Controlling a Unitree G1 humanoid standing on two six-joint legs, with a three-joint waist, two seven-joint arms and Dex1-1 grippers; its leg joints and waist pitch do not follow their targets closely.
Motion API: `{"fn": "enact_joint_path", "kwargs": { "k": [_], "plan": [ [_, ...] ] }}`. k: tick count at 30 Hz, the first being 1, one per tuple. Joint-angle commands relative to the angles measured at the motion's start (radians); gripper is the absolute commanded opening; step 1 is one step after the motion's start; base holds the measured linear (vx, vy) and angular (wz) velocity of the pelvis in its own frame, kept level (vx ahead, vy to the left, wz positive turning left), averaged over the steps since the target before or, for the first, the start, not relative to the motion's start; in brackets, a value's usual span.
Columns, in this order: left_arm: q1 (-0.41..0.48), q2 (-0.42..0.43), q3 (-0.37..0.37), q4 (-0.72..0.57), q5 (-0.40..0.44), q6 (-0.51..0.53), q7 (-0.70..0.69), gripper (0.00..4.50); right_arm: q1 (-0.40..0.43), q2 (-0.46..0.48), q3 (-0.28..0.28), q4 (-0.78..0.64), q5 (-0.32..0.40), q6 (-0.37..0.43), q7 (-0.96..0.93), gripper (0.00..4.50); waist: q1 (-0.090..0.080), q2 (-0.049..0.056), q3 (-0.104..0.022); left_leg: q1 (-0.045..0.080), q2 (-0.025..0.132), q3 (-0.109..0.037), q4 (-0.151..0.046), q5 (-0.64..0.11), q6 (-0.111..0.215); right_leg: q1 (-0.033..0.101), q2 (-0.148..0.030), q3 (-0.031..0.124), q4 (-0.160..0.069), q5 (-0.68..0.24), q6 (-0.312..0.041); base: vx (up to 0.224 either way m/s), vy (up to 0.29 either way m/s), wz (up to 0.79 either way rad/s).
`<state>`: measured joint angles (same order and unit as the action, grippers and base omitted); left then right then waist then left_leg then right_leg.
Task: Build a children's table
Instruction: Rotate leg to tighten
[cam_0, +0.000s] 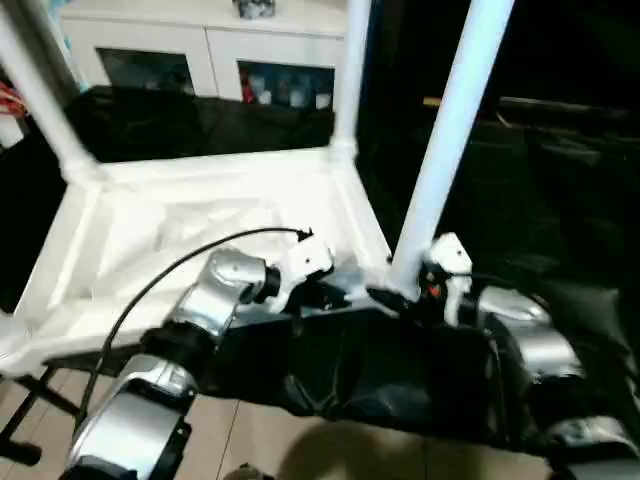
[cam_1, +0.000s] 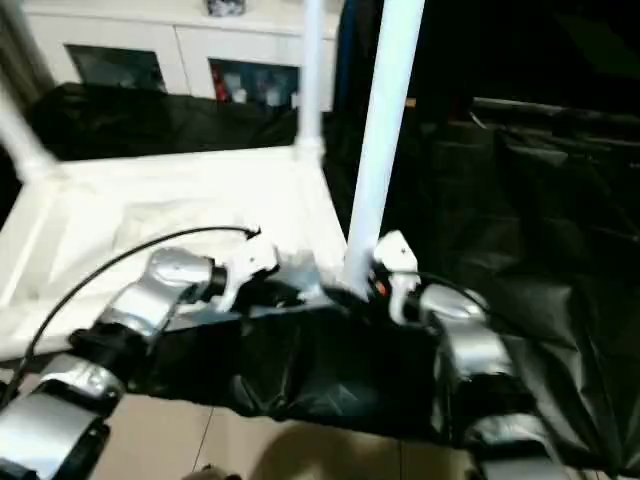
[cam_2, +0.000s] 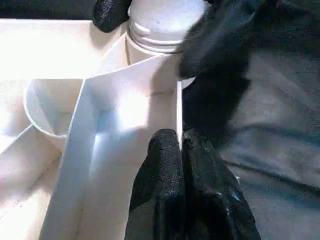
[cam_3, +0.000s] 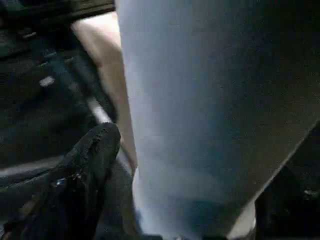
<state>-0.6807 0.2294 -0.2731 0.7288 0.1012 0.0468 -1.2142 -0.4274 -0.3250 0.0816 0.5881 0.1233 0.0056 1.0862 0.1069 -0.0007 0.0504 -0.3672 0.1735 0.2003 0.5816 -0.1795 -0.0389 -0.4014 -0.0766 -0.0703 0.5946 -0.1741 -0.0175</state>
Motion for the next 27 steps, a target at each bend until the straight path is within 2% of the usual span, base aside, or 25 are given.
{"fn": "enact_joint_path", "kwargs": {
  "k": [1,4,8,11,12,16,23,27],
  "plan": [
    [-0.028,-0.030,-0.011,-0.042,-0.030,-0.025,0.003,0.00,0.023,0.038,0.147,-0.083,0.026,0.034,0.173,3.77,0.004,-0.009,-0.056,0.014,0.070,-0.028,-0.069,-0.240,0.072,0.045,-0.086,0.051,-0.080,-0.296,-0.214,0.000,0.000,0.00],
    [-0.027,-0.012,-0.011,-0.040,-0.033,-0.033,-0.029,0.00,0.036,0.017,0.159,-0.118,0.034,0.068,0.225,3.63,0.009,-0.008,-0.057,0.014,0.071,-0.029,-0.070,-0.238,0.070,0.044,-0.088,0.051,-0.079,-0.305,-0.209,0.000,0.000,0.00],
    [-0.027,0.023,-0.017,-0.041,-0.045,-0.041,-0.100,0.00,0.048,-0.005,0.168,-0.157,0.052,0.110,0.275,3.19,0.013,-0.007,-0.058,0.015,0.071,-0.029,-0.070,-0.236,0.063,0.043,-0.088,0.051,-0.078,-0.292,-0.213,0.000,0.000,0.00],
    [-0.027,0.034,-0.018,-0.039,-0.043,-0.047,-0.116,0.00,0.051,-0.010,0.170,-0.167,0.058,0.119,0.287,3.11,0.014,-0.006,-0.058,0.015,0.072,-0.030,-0.071,-0.244,0.055,0.043,-0.090,0.051,-0.079,-0.309,-0.210,0.000,0.000,0.00],
    [-0.027,0.036,-0.017,-0.037,-0.043,-0.050,-0.120,0.00,0.053,-0.011,0.170,-0.173,0.059,0.124,0.291,2.91,0.016,-0.006,-0.058,0.016,0.072,-0.030,-0.071,-0.243,0.053,0.042,-0.090,0.052,-0.078,-0.308,-0.210,0.000,0.000,0.00],
    [-0.027,0.046,-0.019,-0.034,-0.048,-0.050,-0.140,0.00,0.066,-0.020,0.176,-0.203,0.063,0.152,0.310,2.66,0.019,-0.007,-0.059,0.015,0.072,-0.030,-0.071,-0.229,0.053,0.044,-0.089,0.052,-0.075,-0.284,-0.212,0.000,0.000,0.00],
    [-0.022,0.043,-0.020,-0.035,-0.049,-0.049,-0.143,0.00,0.082,-0.020,0.182,-0.226,0.067,0.173,0.313,2.58,0.024,-0.006,-0.060,0.016,0.072,-0.030,-0.070,-0.223,0.051,0.043,-0.090,0.052,-0.076,-0.284,-0.209,0.000,0.000,0.00],
    [-0.025,0.020,-0.011,-0.032,-0.047,-0.037,-0.087,0.00,0.082,0.036,0.126,-0.208,0.082,0.198,0.204,2.57,0.026,-0.007,-0.059,0.017,0.072,-0.030,-0.071,-0.231,0.045,0.042,-0.091,0.052,-0.077,-0.305,-0.203,0.000,0.000,0.00]
  ]
}}
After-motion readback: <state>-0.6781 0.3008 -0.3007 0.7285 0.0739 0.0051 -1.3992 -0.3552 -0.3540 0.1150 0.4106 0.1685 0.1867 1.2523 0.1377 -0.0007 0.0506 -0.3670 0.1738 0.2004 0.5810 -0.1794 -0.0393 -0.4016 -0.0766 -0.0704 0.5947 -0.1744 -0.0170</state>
